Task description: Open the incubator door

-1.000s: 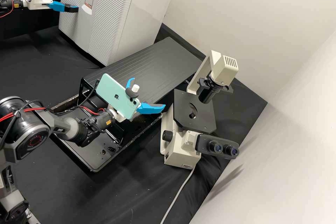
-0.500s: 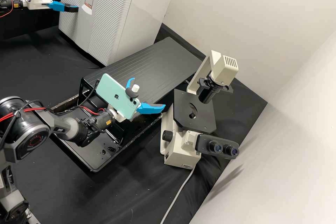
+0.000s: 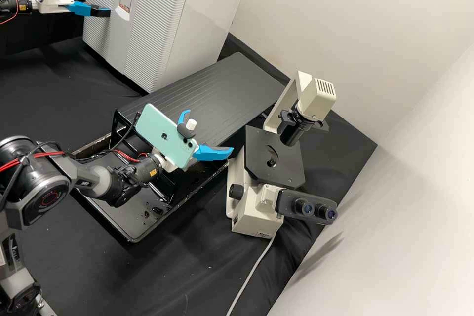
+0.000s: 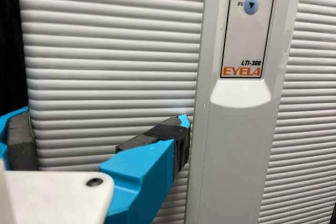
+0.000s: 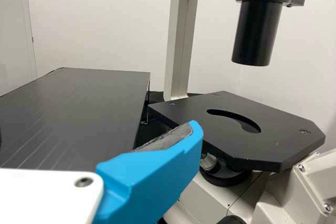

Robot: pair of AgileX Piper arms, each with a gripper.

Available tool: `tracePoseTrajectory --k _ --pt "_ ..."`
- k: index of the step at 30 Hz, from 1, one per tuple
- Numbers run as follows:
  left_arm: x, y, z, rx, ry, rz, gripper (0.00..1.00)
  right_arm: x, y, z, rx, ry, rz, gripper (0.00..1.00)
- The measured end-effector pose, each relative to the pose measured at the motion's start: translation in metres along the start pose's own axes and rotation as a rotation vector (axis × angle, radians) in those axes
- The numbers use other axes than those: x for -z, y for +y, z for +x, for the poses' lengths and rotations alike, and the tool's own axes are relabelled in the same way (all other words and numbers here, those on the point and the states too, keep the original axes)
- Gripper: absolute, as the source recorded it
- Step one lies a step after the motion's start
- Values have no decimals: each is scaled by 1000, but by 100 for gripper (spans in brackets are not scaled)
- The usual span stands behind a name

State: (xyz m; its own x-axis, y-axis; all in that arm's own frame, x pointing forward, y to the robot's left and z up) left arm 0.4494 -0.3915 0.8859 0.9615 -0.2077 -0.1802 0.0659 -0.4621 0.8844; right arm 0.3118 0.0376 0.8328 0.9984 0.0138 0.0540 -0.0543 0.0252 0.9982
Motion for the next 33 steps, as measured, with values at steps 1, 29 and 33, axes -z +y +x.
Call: tracePoseTrajectory --k 1,29,33 --pt "0 0 0 -1 1 -1 0 0 0 0 0 0 0 100" --pt "-18 6 -27 19 45 -29 0 0 0 0 0 0 0 100" --pt "-17 5 -28 19 48 -34 0 0 0 0 0 0 0 100"
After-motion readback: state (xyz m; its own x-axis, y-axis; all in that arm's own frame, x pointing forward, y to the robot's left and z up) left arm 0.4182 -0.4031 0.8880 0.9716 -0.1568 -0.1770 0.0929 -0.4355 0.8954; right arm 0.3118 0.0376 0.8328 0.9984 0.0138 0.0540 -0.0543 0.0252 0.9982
